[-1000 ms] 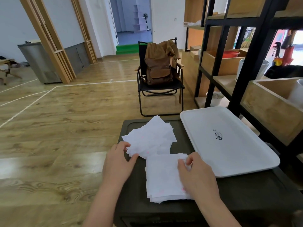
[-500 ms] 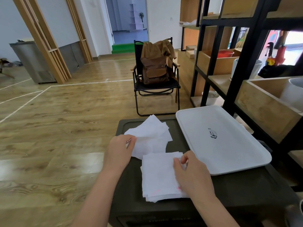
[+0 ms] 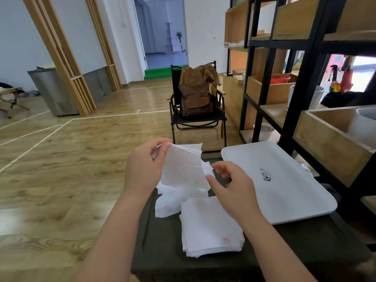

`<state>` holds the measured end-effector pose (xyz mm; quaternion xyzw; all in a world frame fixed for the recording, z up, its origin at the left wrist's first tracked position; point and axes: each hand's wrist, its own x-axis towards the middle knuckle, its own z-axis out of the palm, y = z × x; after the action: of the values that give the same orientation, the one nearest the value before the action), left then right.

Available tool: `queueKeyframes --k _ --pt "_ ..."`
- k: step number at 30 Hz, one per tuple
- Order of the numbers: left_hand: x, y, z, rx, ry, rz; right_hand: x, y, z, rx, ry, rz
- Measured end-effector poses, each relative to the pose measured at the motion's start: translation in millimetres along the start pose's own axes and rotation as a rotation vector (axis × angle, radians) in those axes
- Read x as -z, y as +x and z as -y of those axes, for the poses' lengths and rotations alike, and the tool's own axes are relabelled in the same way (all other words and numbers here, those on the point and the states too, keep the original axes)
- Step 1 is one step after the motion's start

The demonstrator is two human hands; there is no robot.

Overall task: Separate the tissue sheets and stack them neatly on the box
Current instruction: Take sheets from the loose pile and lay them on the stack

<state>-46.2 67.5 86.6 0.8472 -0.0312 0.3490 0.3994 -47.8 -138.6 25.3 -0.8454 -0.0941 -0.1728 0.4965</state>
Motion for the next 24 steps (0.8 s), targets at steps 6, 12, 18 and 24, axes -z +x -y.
queueKeyframes --k 6,12,18,24 --pt "5.0 4.5 -13.5 -0.057 -0.031 -0.013 -14.2 23.9 20.0 -0.005 0.065 0.121" --pt "-9.8 17.3 10.9 0.089 0.105 0.034 -27.4 45.8 16.1 -0.031 0.013 0.138" --pt "-43.1 21.1 60.0 0.271 0.274 0.274 -33.5 65.6 -1.5 -0.208 -0.08 0.373" --pt "-47.0 3.4 70.0 0.334 0.2 0.108 -30.0 67.4 -5.8 -0.276 0.05 0.474"
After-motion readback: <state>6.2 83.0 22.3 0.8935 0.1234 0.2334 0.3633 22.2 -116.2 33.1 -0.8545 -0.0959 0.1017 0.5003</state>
